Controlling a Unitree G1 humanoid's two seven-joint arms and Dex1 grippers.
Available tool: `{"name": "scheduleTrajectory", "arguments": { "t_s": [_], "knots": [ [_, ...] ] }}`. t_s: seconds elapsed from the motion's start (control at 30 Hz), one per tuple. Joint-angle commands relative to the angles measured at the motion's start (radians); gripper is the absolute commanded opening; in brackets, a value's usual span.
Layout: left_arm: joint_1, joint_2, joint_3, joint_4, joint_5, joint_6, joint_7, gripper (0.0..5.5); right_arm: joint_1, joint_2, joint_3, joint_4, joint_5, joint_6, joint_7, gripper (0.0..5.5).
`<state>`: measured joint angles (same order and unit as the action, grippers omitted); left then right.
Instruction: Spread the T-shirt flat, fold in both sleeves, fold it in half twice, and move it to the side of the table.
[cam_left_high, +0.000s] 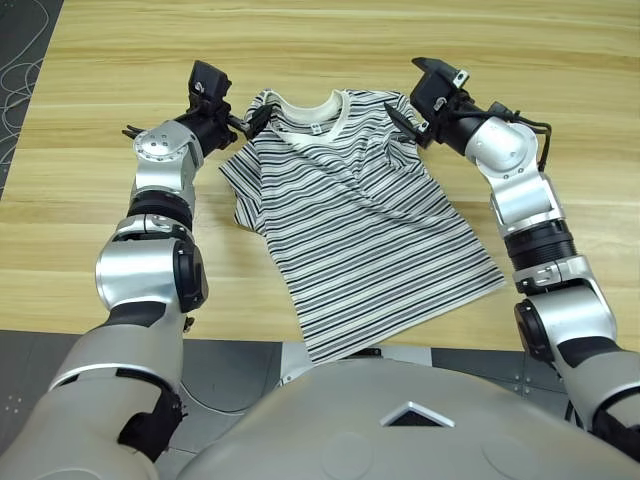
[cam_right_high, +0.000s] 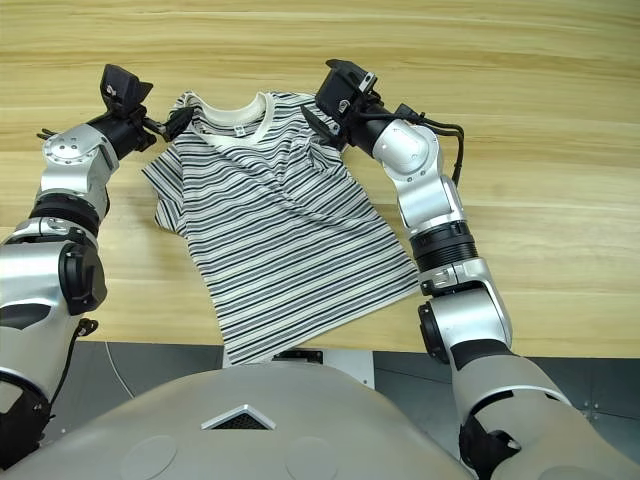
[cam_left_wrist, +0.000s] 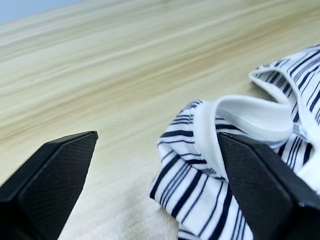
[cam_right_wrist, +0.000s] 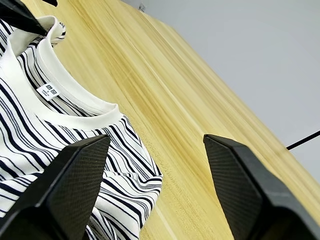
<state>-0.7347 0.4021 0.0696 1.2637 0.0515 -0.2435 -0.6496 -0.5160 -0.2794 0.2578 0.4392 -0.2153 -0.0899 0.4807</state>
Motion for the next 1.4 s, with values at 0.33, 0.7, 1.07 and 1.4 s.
{"name": "scheduleTrajectory", "arguments": {
  "t_s": [0.33,0.7,1.07,1.4],
  "knots": [
    [0.280,0.038,-0.135,-0.418,-0.088,-0.079,-0.509,4.41,-0.028,0.042,0.037,0.041,-0.031,0.008,-0.018,3.46],
    [0.251,0.093,-0.074,-0.449,-0.112,0.068,-0.315,4.41,-0.102,0.043,0.023,0.216,-0.036,-0.049,-0.055,3.46],
    [0.150,0.044,-0.097,-0.207,-0.051,0.013,-0.218,4.41,-0.129,0.028,0.017,0.332,-0.048,-0.079,-0.080,3.46],
    [0.186,0.016,-0.134,-0.180,-0.014,-0.002,-0.199,4.41,-0.237,-0.003,0.064,0.602,-0.133,-0.108,-0.082,3.46]
  ]
}}
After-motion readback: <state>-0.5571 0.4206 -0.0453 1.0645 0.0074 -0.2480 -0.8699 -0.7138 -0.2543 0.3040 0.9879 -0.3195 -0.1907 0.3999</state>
